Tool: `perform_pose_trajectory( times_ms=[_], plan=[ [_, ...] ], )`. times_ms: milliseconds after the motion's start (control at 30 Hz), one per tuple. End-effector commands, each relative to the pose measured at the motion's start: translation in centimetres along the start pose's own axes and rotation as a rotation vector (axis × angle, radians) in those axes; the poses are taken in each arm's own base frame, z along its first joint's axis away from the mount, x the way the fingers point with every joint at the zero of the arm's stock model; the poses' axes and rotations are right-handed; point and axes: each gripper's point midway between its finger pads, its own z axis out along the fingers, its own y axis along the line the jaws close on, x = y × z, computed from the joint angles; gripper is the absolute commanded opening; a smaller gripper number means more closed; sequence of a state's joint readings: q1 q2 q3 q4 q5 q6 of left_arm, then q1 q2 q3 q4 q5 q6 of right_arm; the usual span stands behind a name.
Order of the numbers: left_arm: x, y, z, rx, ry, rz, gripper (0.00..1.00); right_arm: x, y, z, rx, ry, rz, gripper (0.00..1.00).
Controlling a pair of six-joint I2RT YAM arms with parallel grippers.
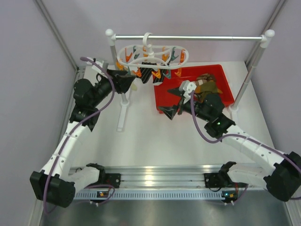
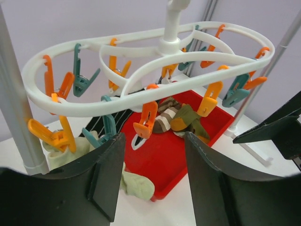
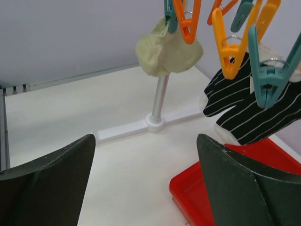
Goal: Clip the socks to the hanger
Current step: Open the clamp at the hanger.
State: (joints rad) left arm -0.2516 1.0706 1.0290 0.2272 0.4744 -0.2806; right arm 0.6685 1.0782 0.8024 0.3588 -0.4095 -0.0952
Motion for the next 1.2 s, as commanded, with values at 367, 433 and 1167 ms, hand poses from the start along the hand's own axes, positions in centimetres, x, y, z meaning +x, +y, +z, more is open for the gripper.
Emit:
perform_pose_trajectory(
  times_ms=[367,433,1167],
  plan=[
    [-1.3,0.8,2.3,-0.03,-0.025,0.075,0.57,-5.9,0.7,4.4,-0.04,-0.178,-0.066,0.93],
    [-1.1,1.0,2.5,-0.034,-0.02,0.073,0.57,-6.0,0.8,4.7,-0.049,-0.179,-0.065,0.94],
    [-1.7,0.6,3.1,-0.026,-0.024,0.019,0.12,-7.3,-0.4,8.0,-0.059,-0.201,-0.111,0.83]
  ],
)
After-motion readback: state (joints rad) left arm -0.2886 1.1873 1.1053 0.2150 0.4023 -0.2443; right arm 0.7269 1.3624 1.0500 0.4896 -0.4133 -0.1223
